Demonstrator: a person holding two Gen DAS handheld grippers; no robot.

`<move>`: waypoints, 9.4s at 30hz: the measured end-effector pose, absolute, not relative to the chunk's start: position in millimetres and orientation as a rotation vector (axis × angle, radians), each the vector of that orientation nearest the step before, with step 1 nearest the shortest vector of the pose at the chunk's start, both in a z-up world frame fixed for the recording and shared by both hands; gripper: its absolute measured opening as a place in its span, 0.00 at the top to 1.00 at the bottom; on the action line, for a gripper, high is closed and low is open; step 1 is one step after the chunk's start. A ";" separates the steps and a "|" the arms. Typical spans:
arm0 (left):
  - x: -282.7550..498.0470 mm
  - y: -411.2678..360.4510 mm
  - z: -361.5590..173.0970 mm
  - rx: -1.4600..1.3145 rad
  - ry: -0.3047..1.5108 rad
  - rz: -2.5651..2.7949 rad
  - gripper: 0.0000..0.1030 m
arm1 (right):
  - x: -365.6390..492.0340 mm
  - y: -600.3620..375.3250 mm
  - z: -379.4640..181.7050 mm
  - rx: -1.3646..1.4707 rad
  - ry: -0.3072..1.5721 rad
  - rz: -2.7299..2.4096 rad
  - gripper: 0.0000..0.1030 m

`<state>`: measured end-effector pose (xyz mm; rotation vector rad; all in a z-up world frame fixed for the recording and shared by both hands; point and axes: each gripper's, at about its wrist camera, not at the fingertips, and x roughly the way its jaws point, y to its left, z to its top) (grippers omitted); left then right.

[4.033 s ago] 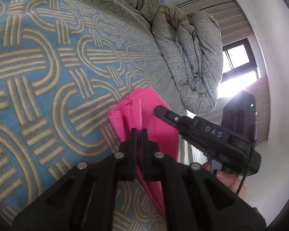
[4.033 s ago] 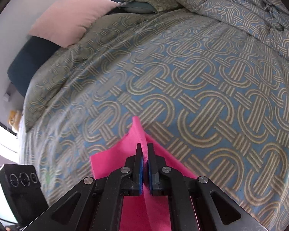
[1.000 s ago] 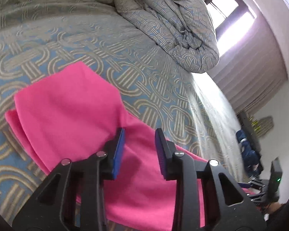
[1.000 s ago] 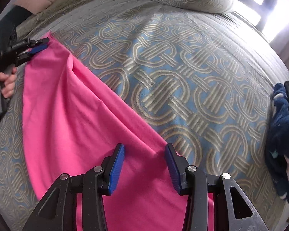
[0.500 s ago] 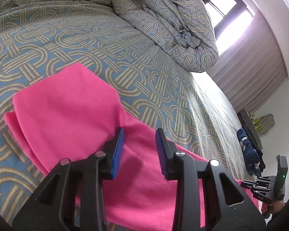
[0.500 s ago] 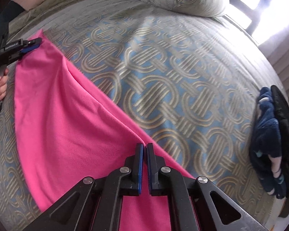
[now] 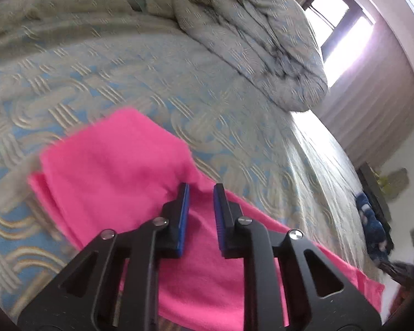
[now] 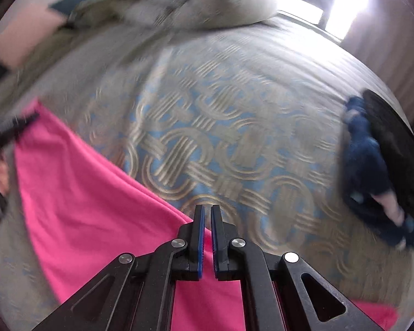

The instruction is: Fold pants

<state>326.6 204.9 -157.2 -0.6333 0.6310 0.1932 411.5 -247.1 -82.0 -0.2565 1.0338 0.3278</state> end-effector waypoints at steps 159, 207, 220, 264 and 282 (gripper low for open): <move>286.0 267.8 -171.8 -0.935 0.730 0.175 0.64 | 165.9 -579.6 -151.4 0.814 0.653 -0.192 0.79; 287.6 312.5 -199.1 -1.276 0.669 -0.237 0.91 | 350.0 60.0 -205.0 1.420 1.029 0.267 0.55; 302.1 318.5 -196.3 -1.348 0.640 -0.355 0.91 | 322.9 76.8 -223.8 1.639 1.142 0.384 0.45; 318.6 304.7 -196.9 -1.284 0.673 -0.323 0.91 | 344.7 86.0 -217.4 1.568 1.114 0.385 0.92; 301.2 296.6 -164.1 -1.162 0.607 -0.283 0.91 | 309.3 5.1 -211.0 1.612 1.011 0.215 0.45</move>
